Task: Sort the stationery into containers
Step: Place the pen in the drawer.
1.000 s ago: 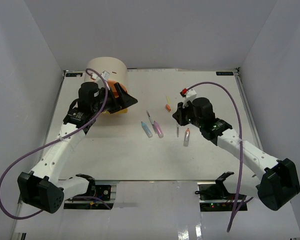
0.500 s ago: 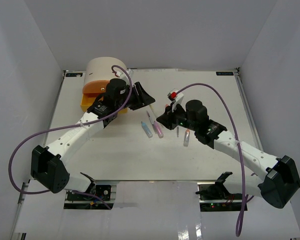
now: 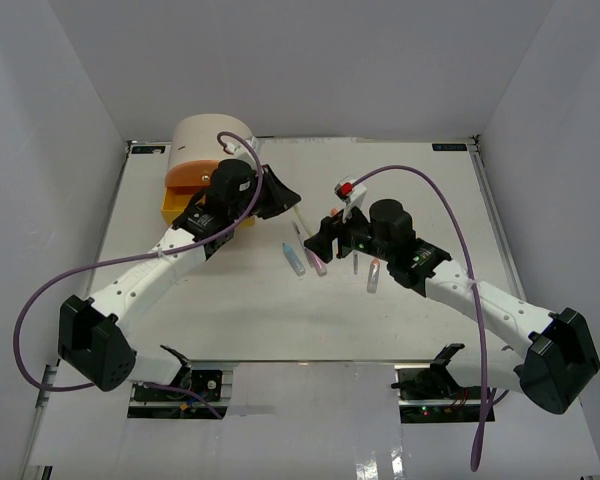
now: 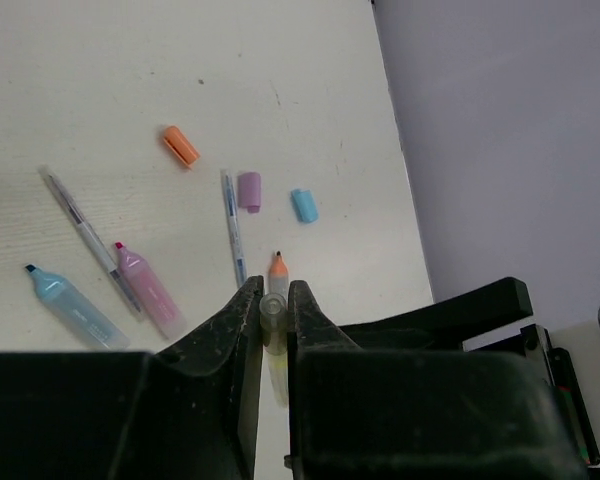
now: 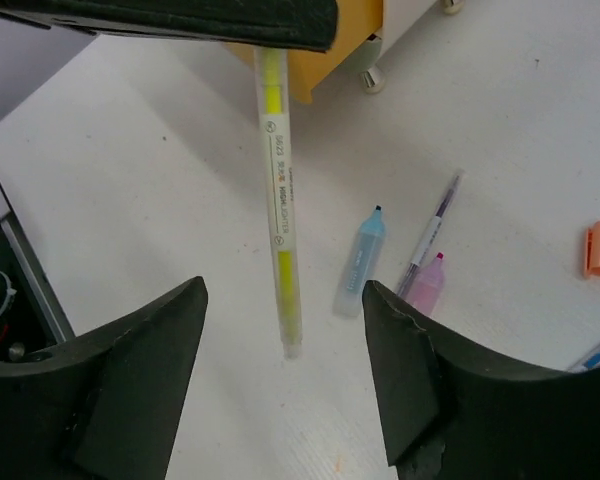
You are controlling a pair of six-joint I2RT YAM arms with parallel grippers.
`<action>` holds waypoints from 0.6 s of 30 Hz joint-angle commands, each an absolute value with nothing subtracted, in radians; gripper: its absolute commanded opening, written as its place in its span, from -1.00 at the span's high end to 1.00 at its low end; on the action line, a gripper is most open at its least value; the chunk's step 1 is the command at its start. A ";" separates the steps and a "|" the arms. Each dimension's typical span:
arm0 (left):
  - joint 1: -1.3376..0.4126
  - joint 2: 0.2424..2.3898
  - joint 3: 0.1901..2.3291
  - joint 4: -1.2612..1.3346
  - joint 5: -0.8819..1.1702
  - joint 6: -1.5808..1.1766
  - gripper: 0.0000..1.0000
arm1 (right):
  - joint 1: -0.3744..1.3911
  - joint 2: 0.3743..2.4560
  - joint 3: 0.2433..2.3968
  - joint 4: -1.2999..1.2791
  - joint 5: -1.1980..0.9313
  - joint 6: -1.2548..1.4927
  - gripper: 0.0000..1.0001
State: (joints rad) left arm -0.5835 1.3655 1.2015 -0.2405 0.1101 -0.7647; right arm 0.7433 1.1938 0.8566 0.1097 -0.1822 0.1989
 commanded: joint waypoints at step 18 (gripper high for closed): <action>-0.061 1.066 0.928 -0.035 -0.095 -0.954 0.86 | 0.730 1.074 0.690 0.091 0.095 0.253 -0.80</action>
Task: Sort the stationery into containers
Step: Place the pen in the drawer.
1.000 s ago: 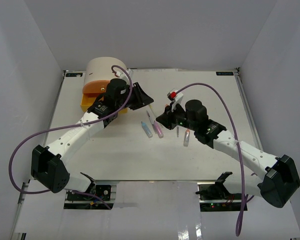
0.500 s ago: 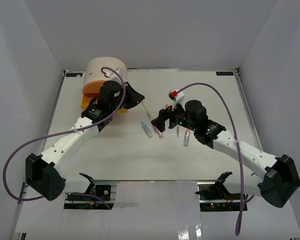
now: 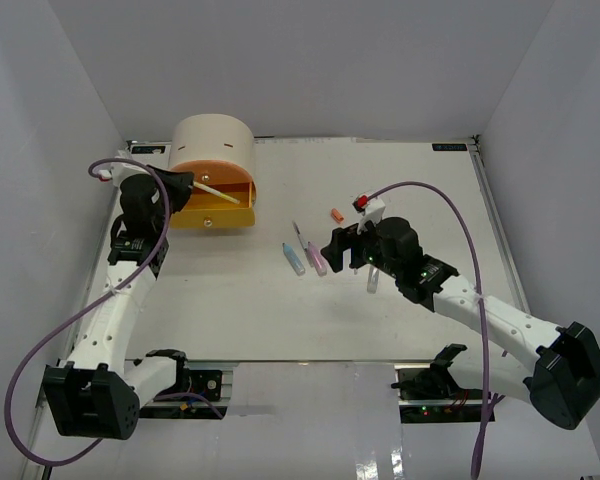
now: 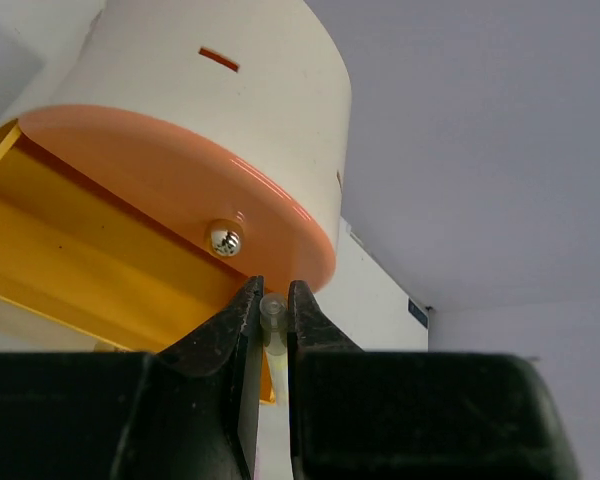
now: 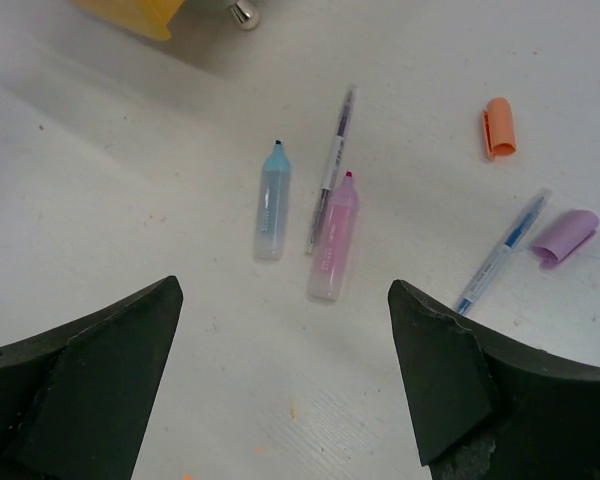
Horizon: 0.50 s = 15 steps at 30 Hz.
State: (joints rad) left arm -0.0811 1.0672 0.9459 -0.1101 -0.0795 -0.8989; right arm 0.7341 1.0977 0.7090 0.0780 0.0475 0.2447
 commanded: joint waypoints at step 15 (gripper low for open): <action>-0.038 1.227 0.974 -0.020 -0.104 -0.917 -0.13 | 0.727 1.209 0.701 0.029 0.290 0.265 -0.82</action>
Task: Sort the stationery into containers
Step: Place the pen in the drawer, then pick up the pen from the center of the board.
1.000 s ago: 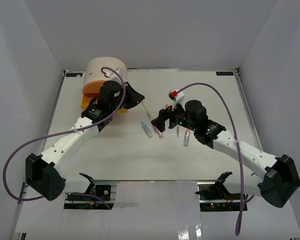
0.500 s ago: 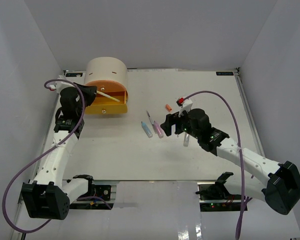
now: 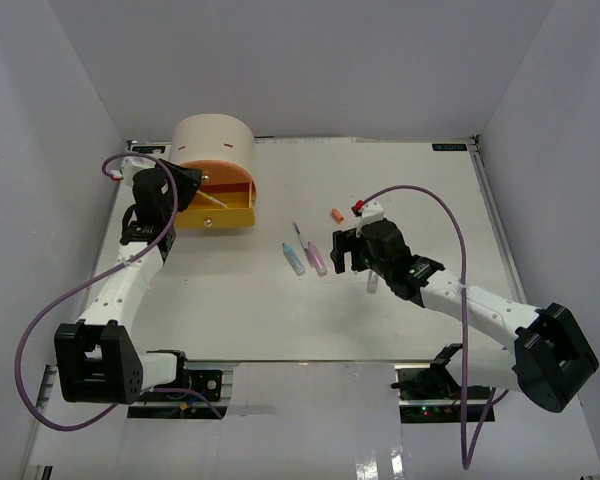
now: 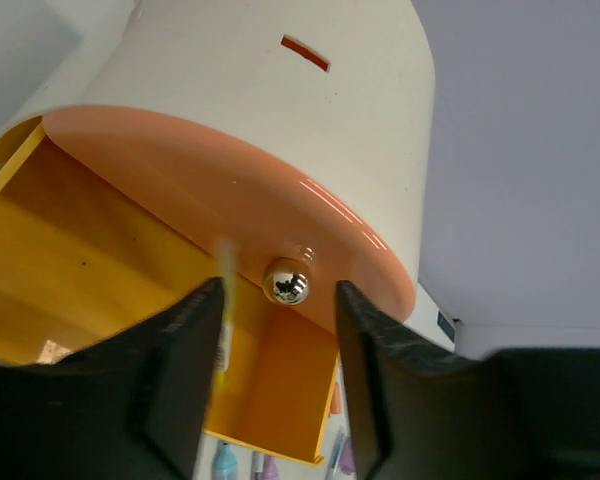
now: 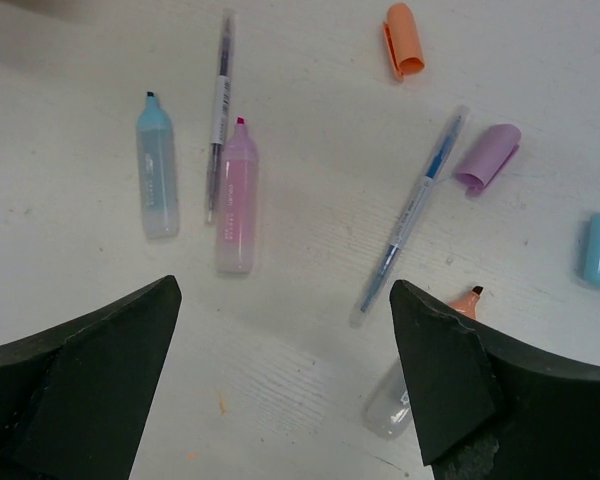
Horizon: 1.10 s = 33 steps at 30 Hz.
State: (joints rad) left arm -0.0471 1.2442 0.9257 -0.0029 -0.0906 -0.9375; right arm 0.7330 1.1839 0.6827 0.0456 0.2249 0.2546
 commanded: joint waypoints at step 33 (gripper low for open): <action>-0.072 1.111 1.219 -0.541 0.305 -0.483 -0.96 | 0.678 1.628 0.830 -0.090 0.489 0.448 0.59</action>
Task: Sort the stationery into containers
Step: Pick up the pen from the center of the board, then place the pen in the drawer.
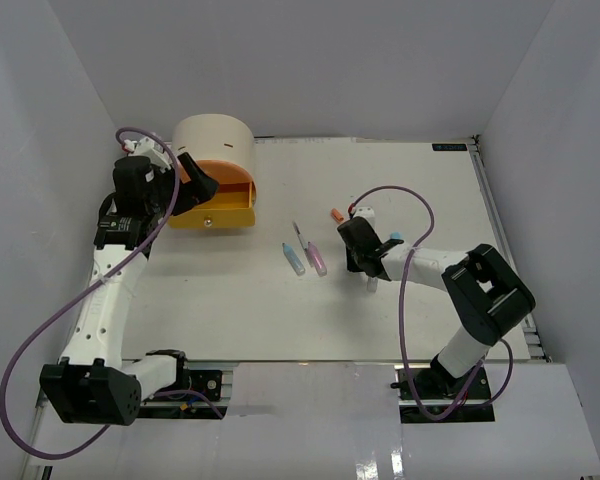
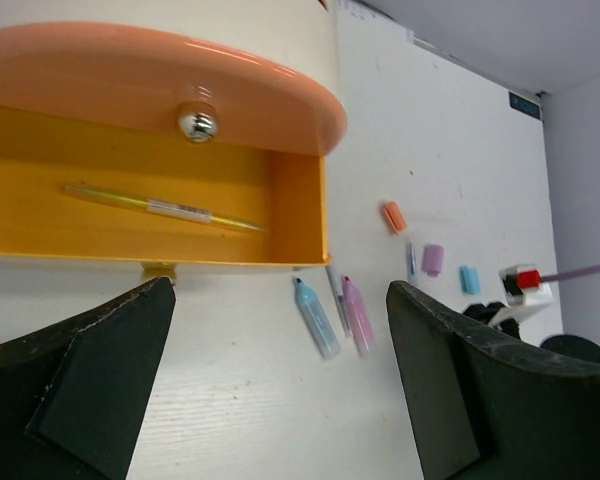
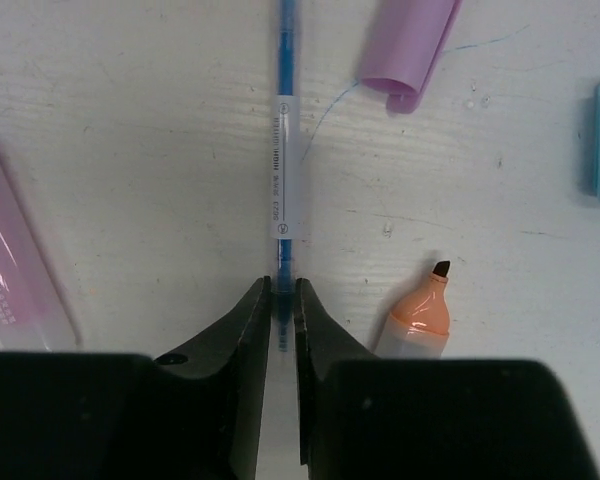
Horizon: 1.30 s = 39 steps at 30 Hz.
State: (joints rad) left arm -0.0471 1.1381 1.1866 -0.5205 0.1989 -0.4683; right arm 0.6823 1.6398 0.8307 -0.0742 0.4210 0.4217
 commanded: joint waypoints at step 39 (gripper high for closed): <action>-0.595 1.456 1.396 -0.327 0.248 -0.758 0.11 | 0.716 1.006 0.664 0.331 -0.213 0.097 0.74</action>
State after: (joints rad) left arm -0.5869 1.4673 1.3571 -0.3504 0.2512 -0.7578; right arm 0.7094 1.0004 0.6392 0.2665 -0.1875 0.1108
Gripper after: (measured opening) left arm 0.479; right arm 0.151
